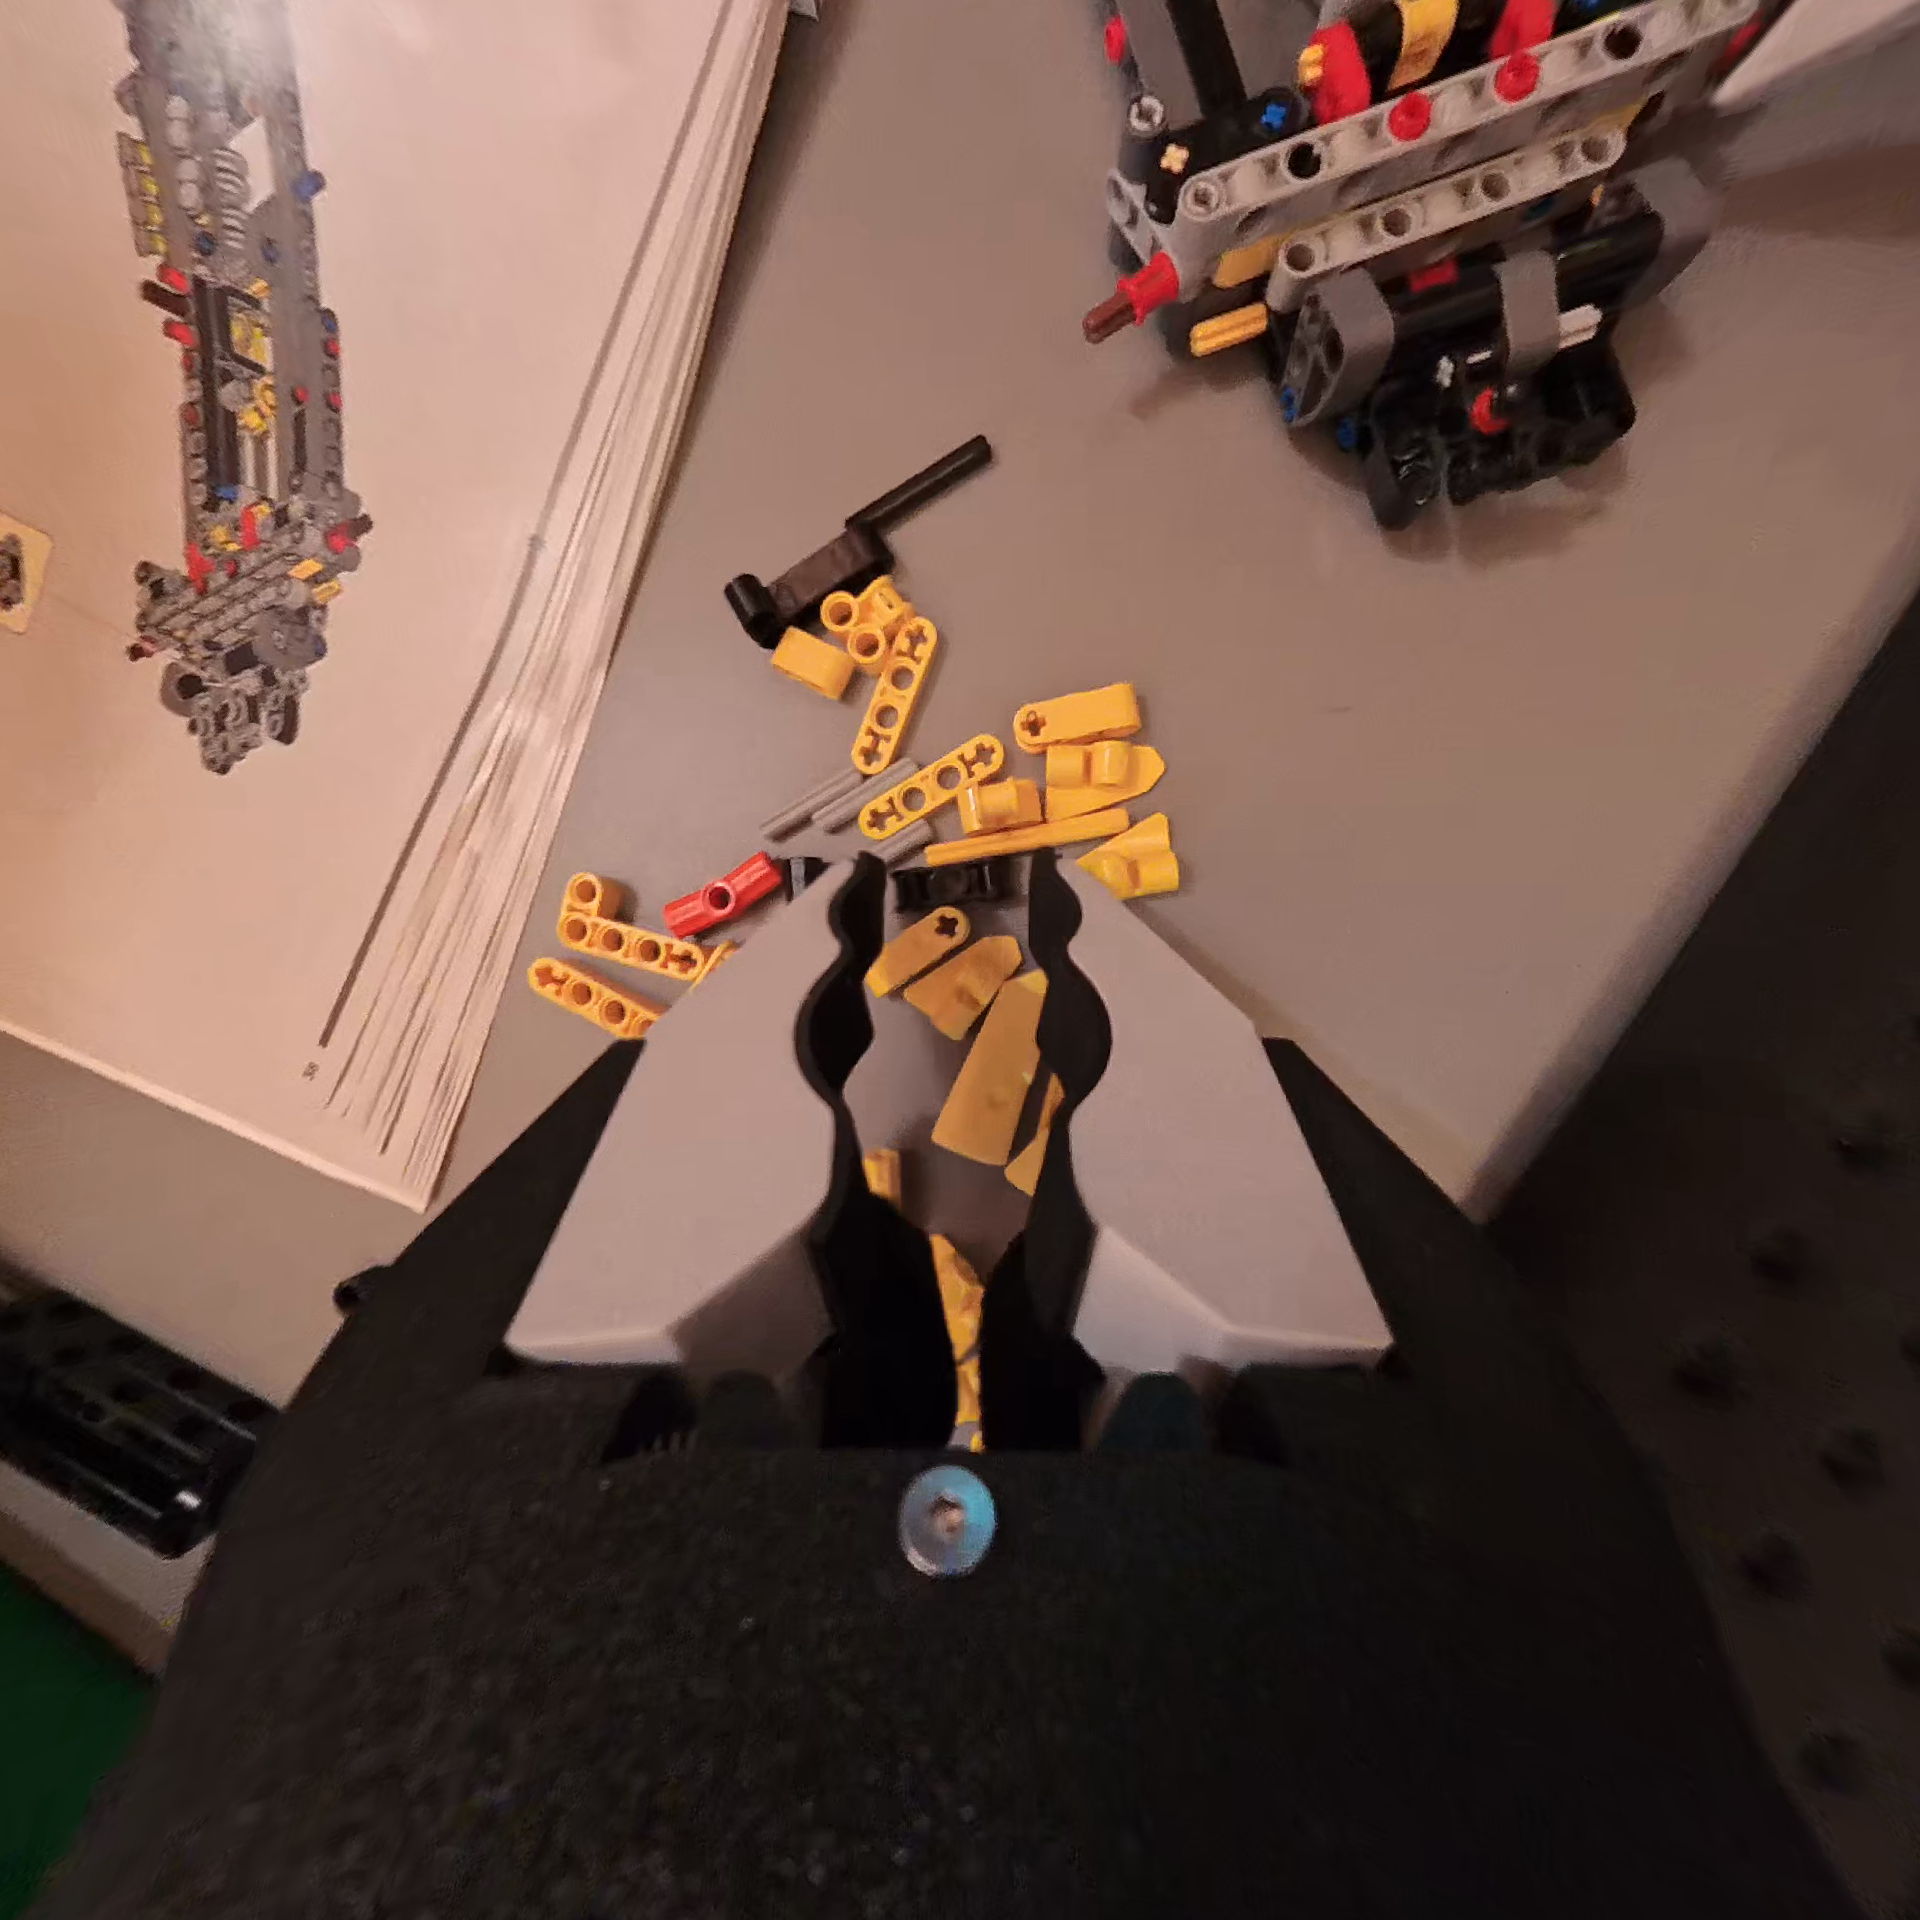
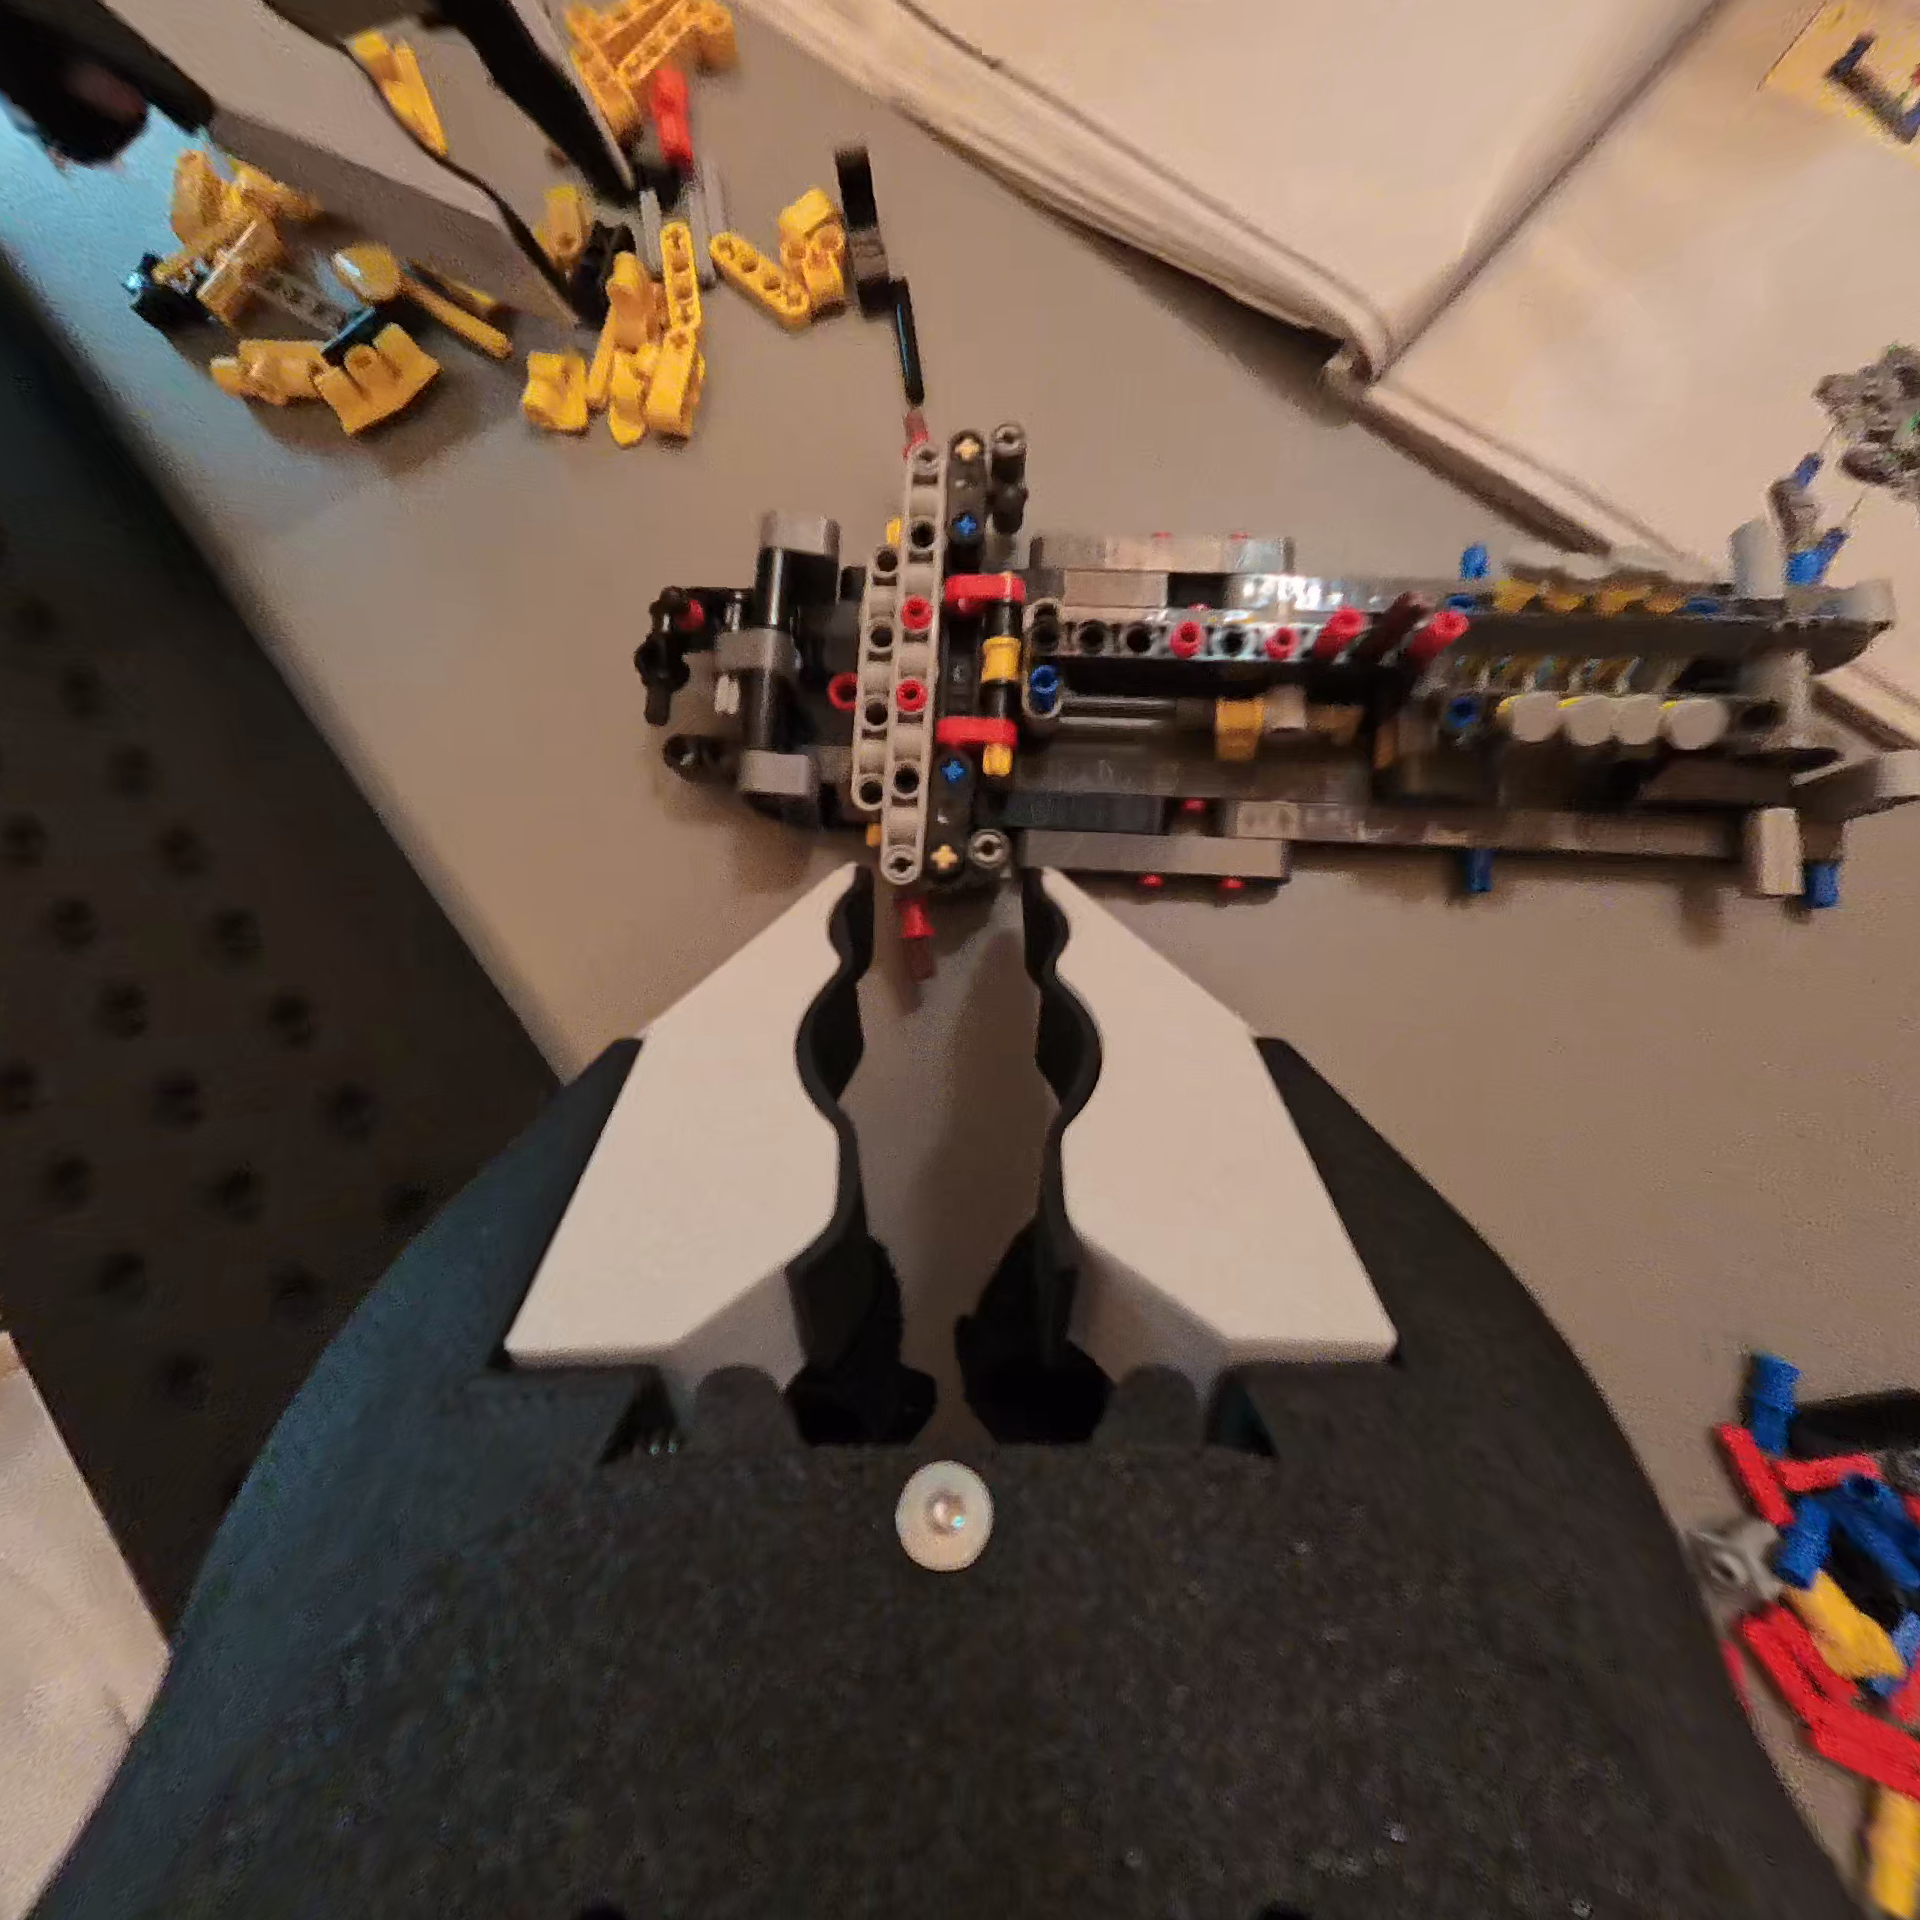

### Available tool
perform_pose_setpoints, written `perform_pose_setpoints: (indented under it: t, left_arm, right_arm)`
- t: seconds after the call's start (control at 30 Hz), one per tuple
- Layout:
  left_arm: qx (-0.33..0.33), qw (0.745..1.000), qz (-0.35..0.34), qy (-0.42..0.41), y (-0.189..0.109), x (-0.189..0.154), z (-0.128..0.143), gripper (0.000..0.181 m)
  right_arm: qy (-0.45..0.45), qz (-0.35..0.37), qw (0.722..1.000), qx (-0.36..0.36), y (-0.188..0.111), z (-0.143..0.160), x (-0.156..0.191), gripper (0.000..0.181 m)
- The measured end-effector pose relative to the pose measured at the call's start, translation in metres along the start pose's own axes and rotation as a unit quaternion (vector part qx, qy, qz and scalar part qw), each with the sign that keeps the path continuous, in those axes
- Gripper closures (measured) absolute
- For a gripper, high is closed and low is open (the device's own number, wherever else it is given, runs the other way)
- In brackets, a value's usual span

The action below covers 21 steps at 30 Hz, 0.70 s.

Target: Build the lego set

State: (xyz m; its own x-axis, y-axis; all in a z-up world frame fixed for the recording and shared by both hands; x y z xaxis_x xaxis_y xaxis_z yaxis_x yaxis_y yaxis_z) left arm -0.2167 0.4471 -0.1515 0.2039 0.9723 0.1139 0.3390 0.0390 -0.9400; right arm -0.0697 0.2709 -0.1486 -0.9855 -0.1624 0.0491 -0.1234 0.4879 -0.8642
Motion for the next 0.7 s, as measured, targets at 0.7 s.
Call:
perform_pose_setpoints:
  t: [0.7]
  left_arm:
    - [0.018,1.000,0.006,0.018,0.003,0.003,0.001,0.160]
  right_arm:
    - [0.058,0.016,0.991,-0.121,-0.035,0.009,-0.031,0.162]
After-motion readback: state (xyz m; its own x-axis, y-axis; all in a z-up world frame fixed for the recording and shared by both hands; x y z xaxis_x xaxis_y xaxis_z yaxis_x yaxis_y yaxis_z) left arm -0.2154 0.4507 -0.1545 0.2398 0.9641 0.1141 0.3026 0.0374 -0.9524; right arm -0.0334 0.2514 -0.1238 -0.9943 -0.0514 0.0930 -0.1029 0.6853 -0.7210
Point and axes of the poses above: each gripper's, where its closed fingertips meet, y out along the fingers, z out of its underside, x = y × z across the jaws, the point moved 6 cm from there along -y, back along the fingers, and after that the axes turned 13 degrees about x, right-handed, at the moved point
